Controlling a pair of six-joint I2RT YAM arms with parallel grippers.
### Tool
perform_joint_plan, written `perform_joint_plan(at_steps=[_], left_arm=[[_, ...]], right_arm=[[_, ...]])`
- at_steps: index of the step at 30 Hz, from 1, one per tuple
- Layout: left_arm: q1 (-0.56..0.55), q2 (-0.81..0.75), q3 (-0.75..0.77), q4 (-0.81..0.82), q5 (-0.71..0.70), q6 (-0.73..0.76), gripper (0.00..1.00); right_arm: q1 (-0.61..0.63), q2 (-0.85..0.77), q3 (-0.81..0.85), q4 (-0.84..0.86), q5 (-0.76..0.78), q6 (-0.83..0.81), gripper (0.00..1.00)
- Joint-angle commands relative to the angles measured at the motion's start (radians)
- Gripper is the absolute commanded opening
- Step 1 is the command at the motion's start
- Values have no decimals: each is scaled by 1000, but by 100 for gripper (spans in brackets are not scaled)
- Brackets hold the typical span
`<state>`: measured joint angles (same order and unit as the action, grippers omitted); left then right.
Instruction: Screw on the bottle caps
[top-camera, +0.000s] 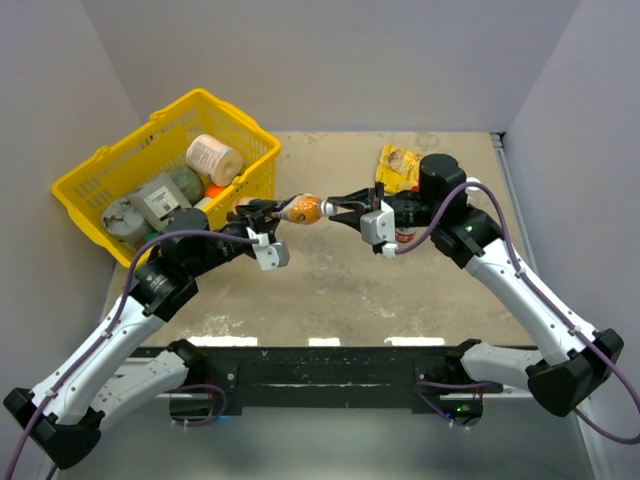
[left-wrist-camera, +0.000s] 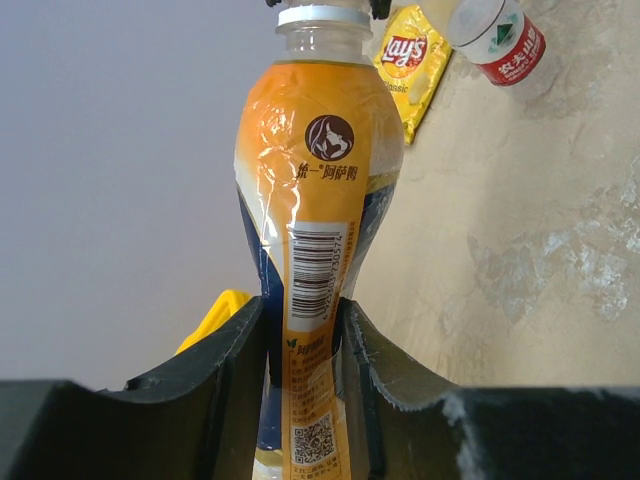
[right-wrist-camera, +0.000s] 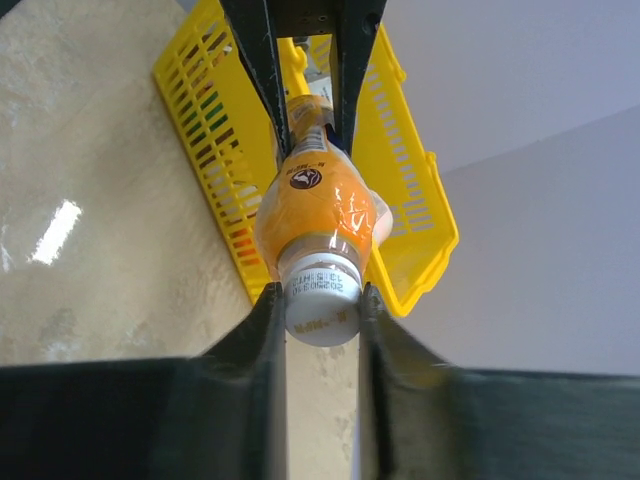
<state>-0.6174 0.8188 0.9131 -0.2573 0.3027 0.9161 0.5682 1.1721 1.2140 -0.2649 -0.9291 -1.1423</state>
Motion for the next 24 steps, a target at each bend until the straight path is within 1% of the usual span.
perform_joint_plan(at_steps=[1,3,4,6,7,9,10,11,12,13,14,15,16,18,19,22,23,24], left_arm=[[-2,-9,43,44,21,-5,0],[-2,-17,38,49,22,18,0],[-2,-21,29,50,23,33,0],[-2,-38,14,76,0,64,0],[-2,-43,-3,87,-10,79,0],[-2,-64,-26,113,-19,160,0],[-4,-75,-66,140,-19,177,0],[-5,-90,-91,211,-20,203,0],[-5,-118,-118,242,-20,252,0],[-5,-127,-164,294,-20,286,0],[-5,-133,-177,314,-22,317,0],[-4,-135,-181,311,-25,354,0],[-4,-133,-186,303,-31,368,0],[-4,-129,-192,288,-46,421,0],[-5,-132,-207,299,-54,440,0],[-4,-138,-240,355,-99,449,0],[-5,-136,-241,360,-123,446,0],[-5,-135,-243,366,-135,442,0]], right_arm=[[12,59,108,-39,22,69,0],[9,80,125,-30,-9,139,0],[9,90,154,-36,-26,209,0],[-2,132,195,-63,-66,281,0],[-5,144,226,-63,-89,384,0],[-14,191,258,-60,-108,502,0],[-19,213,292,-74,-140,610,0],[-25,234,308,-85,-152,659,0],[-25,274,321,-88,-165,712,0],[-27,294,358,-138,-183,774,0],[-31,314,377,-169,-212,783,0],[-31,340,384,-168,-223,814,0],[-33,351,395,-154,-235,885,0],[-33,382,415,-149,-249,941,0],[-34,402,439,-140,-260,1022,0],[-36,472,527,-206,-254,1130,0],[-40,481,532,-194,-254,1180,0],[-45,488,527,-156,-273,1295,0]])
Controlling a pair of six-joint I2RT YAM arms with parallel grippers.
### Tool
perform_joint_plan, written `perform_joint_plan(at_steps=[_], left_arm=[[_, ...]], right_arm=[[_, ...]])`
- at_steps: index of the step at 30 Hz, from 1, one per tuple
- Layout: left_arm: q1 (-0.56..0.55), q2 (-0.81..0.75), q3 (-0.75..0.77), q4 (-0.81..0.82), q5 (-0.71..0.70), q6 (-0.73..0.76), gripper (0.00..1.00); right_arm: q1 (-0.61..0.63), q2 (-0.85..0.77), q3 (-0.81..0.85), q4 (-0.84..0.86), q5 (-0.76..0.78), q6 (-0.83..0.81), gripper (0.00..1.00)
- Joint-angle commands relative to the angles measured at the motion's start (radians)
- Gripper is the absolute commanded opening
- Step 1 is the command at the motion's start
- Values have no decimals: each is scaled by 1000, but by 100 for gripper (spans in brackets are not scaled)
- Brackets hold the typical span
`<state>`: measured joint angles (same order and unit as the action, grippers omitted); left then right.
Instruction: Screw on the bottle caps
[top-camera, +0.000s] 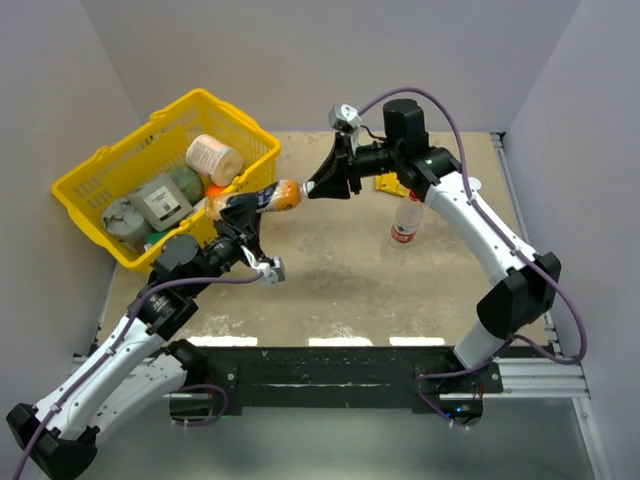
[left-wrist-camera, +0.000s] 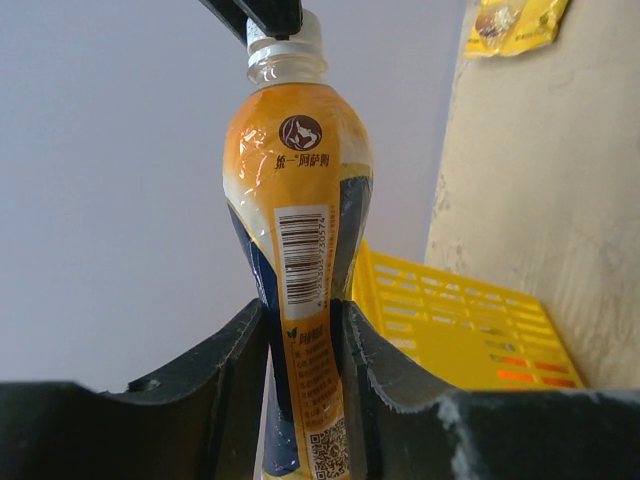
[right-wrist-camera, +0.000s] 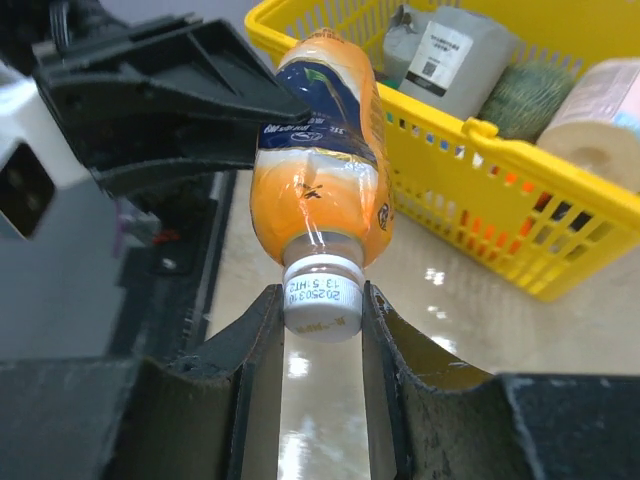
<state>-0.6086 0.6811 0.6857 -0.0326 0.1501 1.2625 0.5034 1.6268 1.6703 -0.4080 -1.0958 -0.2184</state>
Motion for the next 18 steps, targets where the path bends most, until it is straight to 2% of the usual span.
perform_joint_plan(at_steps=[1,3,5,7,8,9,10,11,16,17,18], left_arm=[[-16,5,-18,146,6,91,0],[-16,6,-12,146,-21,58,0],[-16,20,3,131,-55,-19,0],[-14,38,58,90,-90,-113,0],[-14,66,83,88,-146,-273,0],[-14,83,131,86,-191,-367,0],[-11,95,146,88,-225,-455,0],[-2,100,152,88,-231,-565,0],[0,89,155,120,-129,-721,0],[0,109,156,125,-121,-750,0],[0,116,158,146,-116,-755,0]], right_arm=[[15,27,46,89,-110,425,0],[12,16,23,187,-133,517,0],[1,2,34,207,-130,510,27],[-46,-16,54,239,-112,488,46],[-71,-36,57,254,-93,490,52],[-98,-47,55,271,-67,507,61],[-152,-53,51,293,-5,516,82],[-178,-65,43,291,23,522,99],[-227,-97,-67,377,34,533,99],[-227,-105,-95,456,37,578,99],[-224,-122,-162,642,45,706,99]])
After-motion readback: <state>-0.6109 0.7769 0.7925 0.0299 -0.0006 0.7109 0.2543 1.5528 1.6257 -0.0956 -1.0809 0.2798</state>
